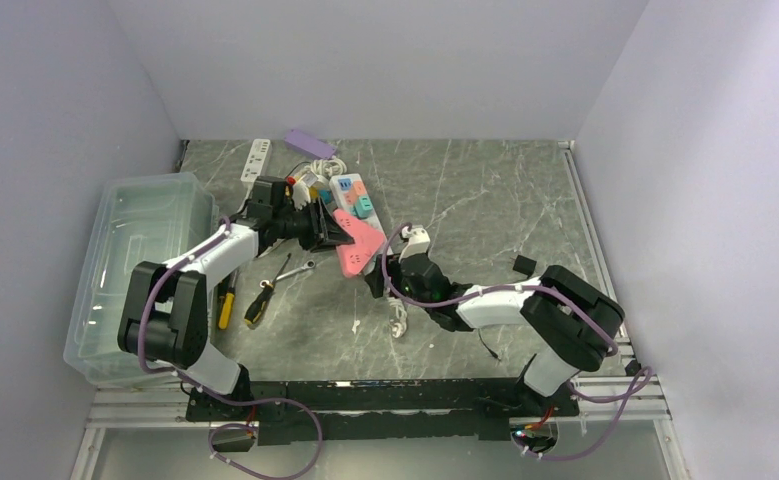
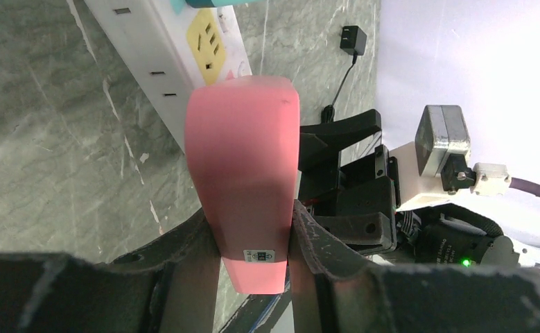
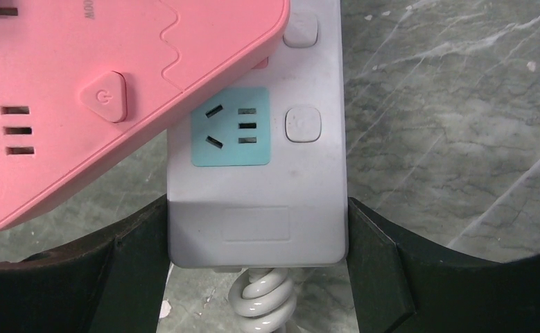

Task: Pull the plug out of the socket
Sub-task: Remove the plug from the socket.

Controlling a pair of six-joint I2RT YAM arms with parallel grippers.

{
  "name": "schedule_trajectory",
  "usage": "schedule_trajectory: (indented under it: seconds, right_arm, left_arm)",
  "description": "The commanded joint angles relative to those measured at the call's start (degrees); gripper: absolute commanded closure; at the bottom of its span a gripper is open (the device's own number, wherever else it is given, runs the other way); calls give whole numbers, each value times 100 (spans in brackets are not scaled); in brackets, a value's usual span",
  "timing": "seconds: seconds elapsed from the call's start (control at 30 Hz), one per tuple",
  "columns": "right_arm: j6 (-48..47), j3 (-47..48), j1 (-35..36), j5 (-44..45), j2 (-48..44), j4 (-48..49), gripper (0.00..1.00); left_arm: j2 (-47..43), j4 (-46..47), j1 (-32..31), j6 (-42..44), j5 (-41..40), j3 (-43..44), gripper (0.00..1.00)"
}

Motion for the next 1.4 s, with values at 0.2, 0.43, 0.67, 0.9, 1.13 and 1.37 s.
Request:
schedule_trajectory:
  seconds: [0.2, 0.43, 0.67, 0.9, 1.13, 1.37]
  right_arm:
    - [-270, 112, 173, 945, -91, -218, 100]
    - [-1010, 476, 919, 2106, 226, -280, 100]
    - [-840, 447, 987, 2190, 170, -355, 100]
    - [-150, 178, 380, 1193, -154, -351, 100]
    - [168, -38, -213, 144, -225, -135, 100]
    - [77, -53, -181, 277, -238, -87, 100]
  left_arm:
    - [-235, 371, 160, 123, 364, 274, 100]
    - [40, 676, 483, -326, 878, 423, 100]
    - [78, 772, 528, -280, 924, 366, 100]
    - [-92, 326, 507, 173, 665, 345, 100]
    - [-85, 286, 101, 556, 763, 488, 100]
    - [-104, 267, 66, 489, 701, 519, 100]
